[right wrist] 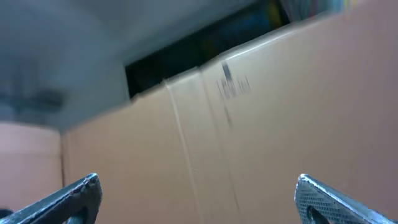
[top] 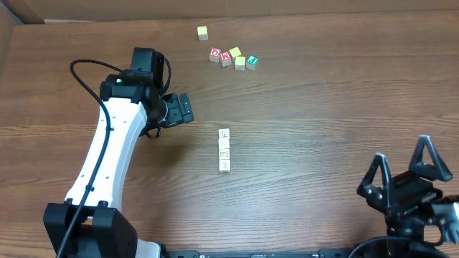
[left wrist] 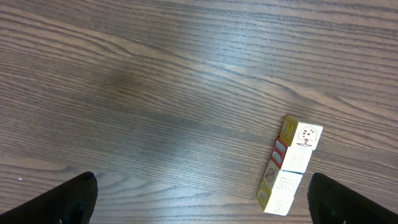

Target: Flip 4 blocks

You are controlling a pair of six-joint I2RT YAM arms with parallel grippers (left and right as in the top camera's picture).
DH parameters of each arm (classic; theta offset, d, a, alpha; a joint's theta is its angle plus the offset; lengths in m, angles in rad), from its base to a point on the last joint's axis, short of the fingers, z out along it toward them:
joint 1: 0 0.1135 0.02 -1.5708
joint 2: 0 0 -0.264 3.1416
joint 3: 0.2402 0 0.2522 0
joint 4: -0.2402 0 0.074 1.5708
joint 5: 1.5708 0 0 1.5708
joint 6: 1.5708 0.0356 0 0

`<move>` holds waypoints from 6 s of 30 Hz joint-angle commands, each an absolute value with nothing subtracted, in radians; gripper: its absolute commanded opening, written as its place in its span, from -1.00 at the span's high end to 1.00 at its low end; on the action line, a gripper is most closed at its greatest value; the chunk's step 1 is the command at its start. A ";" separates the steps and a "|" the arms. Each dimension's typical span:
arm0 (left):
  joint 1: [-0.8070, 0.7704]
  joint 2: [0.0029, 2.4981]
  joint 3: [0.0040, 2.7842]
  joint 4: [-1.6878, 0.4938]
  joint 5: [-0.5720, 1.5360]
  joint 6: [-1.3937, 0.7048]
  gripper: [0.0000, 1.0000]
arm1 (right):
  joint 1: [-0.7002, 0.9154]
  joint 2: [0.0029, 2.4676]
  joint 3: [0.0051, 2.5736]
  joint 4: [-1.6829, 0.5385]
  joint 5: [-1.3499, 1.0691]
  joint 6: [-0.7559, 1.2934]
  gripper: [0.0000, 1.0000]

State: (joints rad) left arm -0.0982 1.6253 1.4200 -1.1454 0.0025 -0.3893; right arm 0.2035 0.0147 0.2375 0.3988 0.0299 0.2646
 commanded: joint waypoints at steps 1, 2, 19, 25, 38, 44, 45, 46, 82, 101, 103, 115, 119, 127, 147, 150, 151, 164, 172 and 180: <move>-0.099 1.634 1.428 -1.148 -0.010 -0.389 -1.00 | 0.200 0.003 0.169 0.505 0.021 0.257 -1.00; -0.099 1.634 1.428 -1.148 -0.010 -0.389 -0.99 | 0.200 0.003 0.152 0.534 0.021 0.257 -1.00; -0.099 1.634 1.428 -1.148 -0.010 -0.389 -0.99 | 0.191 0.003 0.008 0.316 0.013 0.253 -1.00; -0.099 1.634 1.428 -1.148 -0.010 -0.389 -1.00 | 0.168 0.003 0.008 0.059 0.007 0.218 -1.00; -0.099 1.634 1.428 -1.148 -0.010 -0.389 -1.00 | 0.168 0.003 0.008 -0.084 -0.009 0.091 -1.00; -0.099 1.634 1.428 -1.148 -0.010 -0.389 -1.00 | 0.168 0.003 0.008 -0.081 -0.035 -0.020 -1.00; -0.099 1.634 1.428 -1.148 -0.010 -0.389 -1.00 | 0.168 0.003 0.008 -0.081 -0.049 -0.092 -1.00; -0.099 1.634 1.428 -1.148 -0.010 -0.389 -1.00 | 0.168 0.003 0.008 -0.081 -0.052 -0.113 -1.00; -0.099 1.634 1.428 -1.148 -0.010 -0.389 -1.00 | 0.168 0.003 0.008 -0.080 -0.054 -0.181 -1.00; -0.099 1.634 1.428 -1.148 -0.010 -0.389 -0.99 | 0.168 0.003 0.008 -0.081 -0.054 -0.180 -1.00; -0.099 1.634 1.428 -1.148 -0.010 -0.389 -1.00 | 0.168 0.003 0.008 -0.080 -0.054 -0.180 -1.00; -0.099 1.634 1.428 -1.148 -0.010 -0.389 -0.99 | 0.168 0.003 0.008 -0.080 -0.054 -0.180 -1.00; -0.099 1.634 1.428 -1.148 -0.010 -0.389 -0.99 | 0.168 0.003 0.008 -0.080 -0.054 -0.180 -1.00; -0.099 1.511 1.428 -1.148 -0.010 -0.389 -0.99 | 0.168 0.003 0.008 -0.080 -0.054 -0.180 -1.00; -0.098 1.006 1.407 -1.320 -0.116 -0.388 -1.00 | 0.168 0.003 0.008 -0.080 -0.054 -0.180 -1.00; -0.098 0.975 1.340 -1.316 -0.115 -0.389 -1.00 | 0.168 0.003 0.008 -0.080 -0.054 -0.180 -1.00; -0.098 0.961 1.308 -1.307 -0.115 -0.389 -1.00 | 0.168 0.003 0.008 -0.080 -0.054 -0.180 -1.00; -0.098 0.634 0.739 -0.680 -0.073 -0.389 -1.00 | 0.168 0.003 0.008 -0.081 -0.054 -0.180 -1.00; -0.098 0.404 0.474 -0.046 -0.025 -0.389 -0.99 | 0.168 0.003 0.008 -0.080 -0.054 -0.180 -1.00; -0.050 0.210 0.267 0.111 -0.025 -0.418 -1.00 | 0.168 0.003 0.008 -0.080 -0.054 -0.180 -1.00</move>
State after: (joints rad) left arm -0.0738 0.2611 0.3229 0.0891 -0.0338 -0.3927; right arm 0.1715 0.0109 0.0185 -0.0872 -0.0483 -0.1772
